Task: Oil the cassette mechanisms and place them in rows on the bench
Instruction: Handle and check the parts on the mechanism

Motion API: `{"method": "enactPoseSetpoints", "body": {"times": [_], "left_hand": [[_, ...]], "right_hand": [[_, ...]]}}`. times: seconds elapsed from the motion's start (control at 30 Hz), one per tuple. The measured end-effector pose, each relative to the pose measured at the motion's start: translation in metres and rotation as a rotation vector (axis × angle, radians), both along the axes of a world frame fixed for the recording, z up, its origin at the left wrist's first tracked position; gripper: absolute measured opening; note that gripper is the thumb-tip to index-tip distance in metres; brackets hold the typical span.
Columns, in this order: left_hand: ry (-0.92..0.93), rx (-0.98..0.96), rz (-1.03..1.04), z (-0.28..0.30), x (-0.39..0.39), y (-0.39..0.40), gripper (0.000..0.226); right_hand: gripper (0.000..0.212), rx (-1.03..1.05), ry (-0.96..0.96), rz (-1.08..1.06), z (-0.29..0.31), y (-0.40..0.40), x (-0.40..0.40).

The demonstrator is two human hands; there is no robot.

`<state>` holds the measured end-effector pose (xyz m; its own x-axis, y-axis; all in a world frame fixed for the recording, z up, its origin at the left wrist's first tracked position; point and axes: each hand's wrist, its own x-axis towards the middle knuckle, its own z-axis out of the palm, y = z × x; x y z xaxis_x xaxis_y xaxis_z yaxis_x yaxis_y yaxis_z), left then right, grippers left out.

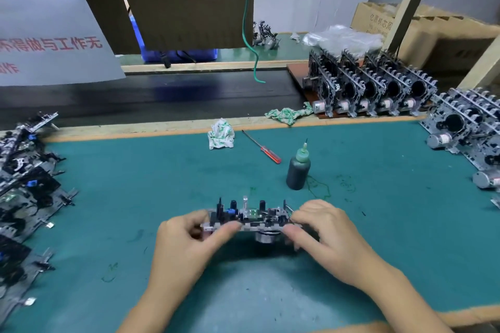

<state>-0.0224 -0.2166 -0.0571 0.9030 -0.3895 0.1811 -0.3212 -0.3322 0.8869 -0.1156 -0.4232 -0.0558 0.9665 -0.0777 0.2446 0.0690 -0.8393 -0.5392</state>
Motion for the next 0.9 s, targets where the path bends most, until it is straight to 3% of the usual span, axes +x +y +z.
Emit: {"method": "enactPoseSetpoints", "body": {"times": [0.07, 0.2, 0.27, 0.4, 0.5, 0.6, 0.67, 0.8, 0.9], "left_hand": [[0.063, -0.065, 0.037, 0.008, 0.003, -0.002, 0.072], [0.176, -0.016, 0.017, 0.008, 0.007, -0.001, 0.063], [0.223, 0.022, -0.018, 0.003, 0.005, 0.000, 0.065], [0.288, 0.007, -0.028, -0.002, 0.001, -0.001, 0.065], [0.218, 0.116, -0.009, 0.000, 0.005, 0.001, 0.071], [-0.174, 0.451, 0.130, 0.003, 0.007, 0.003, 0.076], [-0.400, 0.504, 0.194, 0.010, 0.007, 0.002, 0.059], [-0.494, 0.333, -0.051, 0.019, 0.016, -0.008, 0.049], [-0.489, 0.287, -0.289, 0.027, 0.021, -0.020, 0.043]], "right_hand": [[0.064, 0.196, 0.075, -0.086, 0.006, 0.006, 0.004], [0.068, 0.625, 0.243, -0.167, 0.007, 0.014, 0.011], [0.070, 0.715, 0.238, -0.225, 0.006, 0.013, 0.015], [0.063, 0.655, 0.225, -0.248, 0.007, 0.012, 0.020], [0.071, 0.635, 0.225, -0.263, 0.008, 0.013, 0.016], [0.077, 0.382, 0.150, -0.330, 0.005, 0.015, 0.009], [0.069, 0.184, 0.064, -0.369, 0.003, 0.011, 0.007], [0.031, 0.226, 0.017, -0.231, 0.003, 0.000, 0.008], [0.038, 0.354, 0.060, -0.103, -0.004, 0.004, 0.014]]}}
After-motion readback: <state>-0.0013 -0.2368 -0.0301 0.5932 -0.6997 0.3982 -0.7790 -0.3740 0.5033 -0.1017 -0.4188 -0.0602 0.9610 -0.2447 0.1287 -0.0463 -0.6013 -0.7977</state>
